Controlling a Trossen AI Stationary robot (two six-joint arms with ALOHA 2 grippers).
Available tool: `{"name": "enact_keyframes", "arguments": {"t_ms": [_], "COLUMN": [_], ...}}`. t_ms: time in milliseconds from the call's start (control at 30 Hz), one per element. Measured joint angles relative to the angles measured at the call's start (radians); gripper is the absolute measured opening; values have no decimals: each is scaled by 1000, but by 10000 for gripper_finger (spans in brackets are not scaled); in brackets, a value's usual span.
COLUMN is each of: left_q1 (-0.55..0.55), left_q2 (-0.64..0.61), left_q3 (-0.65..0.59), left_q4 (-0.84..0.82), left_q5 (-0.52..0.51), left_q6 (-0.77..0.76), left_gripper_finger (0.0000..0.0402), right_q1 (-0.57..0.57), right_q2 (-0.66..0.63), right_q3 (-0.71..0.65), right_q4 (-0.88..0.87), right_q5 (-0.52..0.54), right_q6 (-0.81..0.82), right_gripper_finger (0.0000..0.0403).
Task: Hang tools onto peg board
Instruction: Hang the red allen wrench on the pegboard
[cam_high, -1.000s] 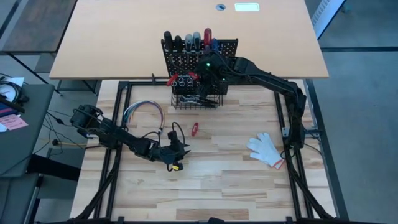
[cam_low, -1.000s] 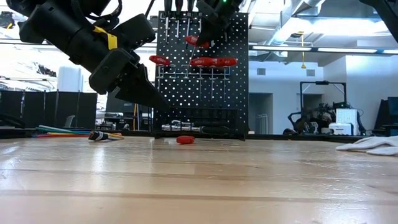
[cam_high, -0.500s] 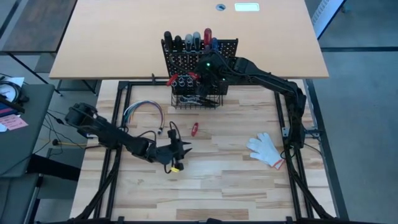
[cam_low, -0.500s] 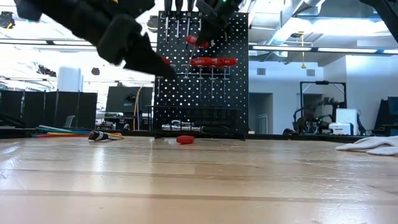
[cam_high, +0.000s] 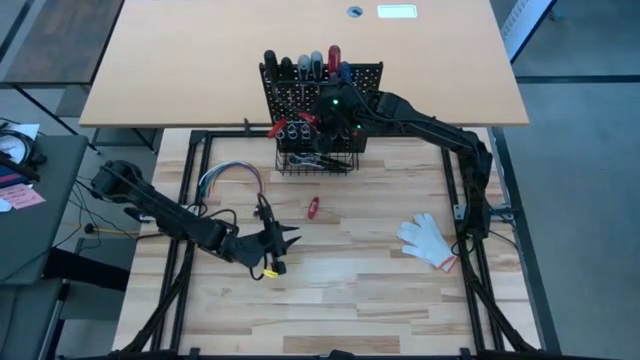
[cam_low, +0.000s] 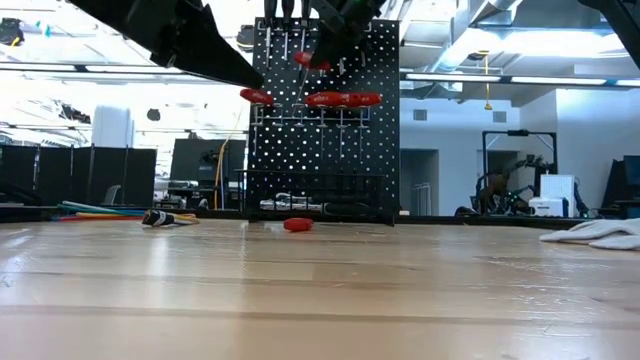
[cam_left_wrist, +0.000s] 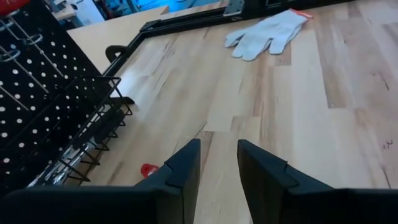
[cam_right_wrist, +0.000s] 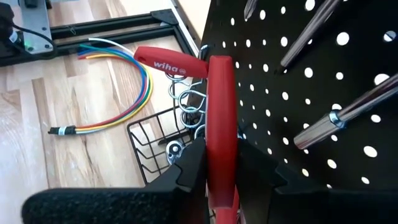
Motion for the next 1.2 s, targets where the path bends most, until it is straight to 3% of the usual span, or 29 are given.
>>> {"name": "enact_keyframes", "arguments": {"t_ms": [933, 1200], "left_q1": [-4, -13], "left_q2": [0, 0], "left_q3": [0, 0], "left_q4": [-13, -15], "left_q5": [-11, -131], "left_q6": [-25, -2], "left_gripper_finger": [102, 102], "right_q1": [10, 44], "right_q2": [-5, -5], "right_q3": [45, 108], "right_q4": [-138, -211], "right_q5": [16, 18], "right_q6": [-48, -48], "right_gripper_finger": [77, 52]}}
